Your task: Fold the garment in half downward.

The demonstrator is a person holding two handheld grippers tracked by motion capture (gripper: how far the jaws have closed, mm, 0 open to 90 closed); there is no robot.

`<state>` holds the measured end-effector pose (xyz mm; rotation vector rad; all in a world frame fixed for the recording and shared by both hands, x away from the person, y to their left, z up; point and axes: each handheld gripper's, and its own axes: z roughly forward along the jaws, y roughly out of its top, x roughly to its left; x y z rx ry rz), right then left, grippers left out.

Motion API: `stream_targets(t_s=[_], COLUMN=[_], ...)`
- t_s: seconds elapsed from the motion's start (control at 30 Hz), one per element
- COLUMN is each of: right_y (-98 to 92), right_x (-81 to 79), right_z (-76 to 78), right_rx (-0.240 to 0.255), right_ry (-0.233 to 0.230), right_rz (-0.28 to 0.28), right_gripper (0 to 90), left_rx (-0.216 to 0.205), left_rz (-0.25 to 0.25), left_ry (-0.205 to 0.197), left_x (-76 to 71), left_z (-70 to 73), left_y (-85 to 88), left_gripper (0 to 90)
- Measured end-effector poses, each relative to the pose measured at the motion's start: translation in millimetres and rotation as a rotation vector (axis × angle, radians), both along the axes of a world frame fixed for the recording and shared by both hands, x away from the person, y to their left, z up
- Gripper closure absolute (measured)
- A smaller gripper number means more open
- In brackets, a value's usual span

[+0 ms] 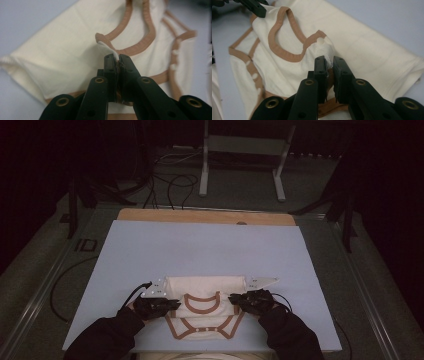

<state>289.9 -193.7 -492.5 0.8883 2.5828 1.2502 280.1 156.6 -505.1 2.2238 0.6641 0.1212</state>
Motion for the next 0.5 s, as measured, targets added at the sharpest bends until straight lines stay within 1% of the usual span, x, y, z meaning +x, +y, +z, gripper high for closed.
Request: stream_targets(t_s=[0.03, 0.07, 0.1, 0.2, 0.33, 0.37, 0.4, 0.47, 0.5], right_y=[0.3, 0.4, 0.2, -0.4, -1.2, -1.3, -1.4, -2.0, -2.5], right_x=[0.9, 1.6, 1.7, 2.1, 2.5, 2.5, 2.7, 3.5, 4.4], right_z=[-3.4, -5.2, -6.5, -8.1, -10.2, -10.3, -10.2, -8.5, -6.8], right_rx=[-0.002, -0.008, -0.008, -0.008, -0.011, -0.012, -0.006, 0.007, 0.012], right_ry=[0.010, 0.016, 0.021, 0.028, 0.034, 0.039, 0.042, 0.039, 0.033], right_rz=[-0.006, 0.000, -0.003, -0.004, -0.007, -0.008, -0.011, -0.011, -0.009], right_gripper=[82.1, 81.8, 81.7, 81.6, 80.5, 78.0, 70.5, 62.9, 59.5], left_rx=[0.012, 0.017, 0.015, -0.002, 0.001, -0.002, -0.007, -0.019, -0.030], left_rz=[-0.004, -0.007, -0.012, -0.001, -0.001, 0.000, 0.002, 0.019, 0.021], left_ry=[0.010, 0.018, 0.025, 0.046, 0.052, 0.053, 0.053, 0.035, 0.029], left_x=[0.9, 1.4, 1.7, 3.1, 3.1, 3.3, 3.6, 4.7, 5.4], left_z=[-2.2, -4.0, -5.1, -6.7, -7.4, -7.1, -6.5, -3.1, -0.6], left_y=[-0.3, -0.6, -0.5, 0.7, 0.8, 1.0, 1.4, 3.3, 4.4], left_gripper=[85.4, 84.2, 83.4, 81.5, 81.0, 78.6, 73.9, 63.2, 59.2])
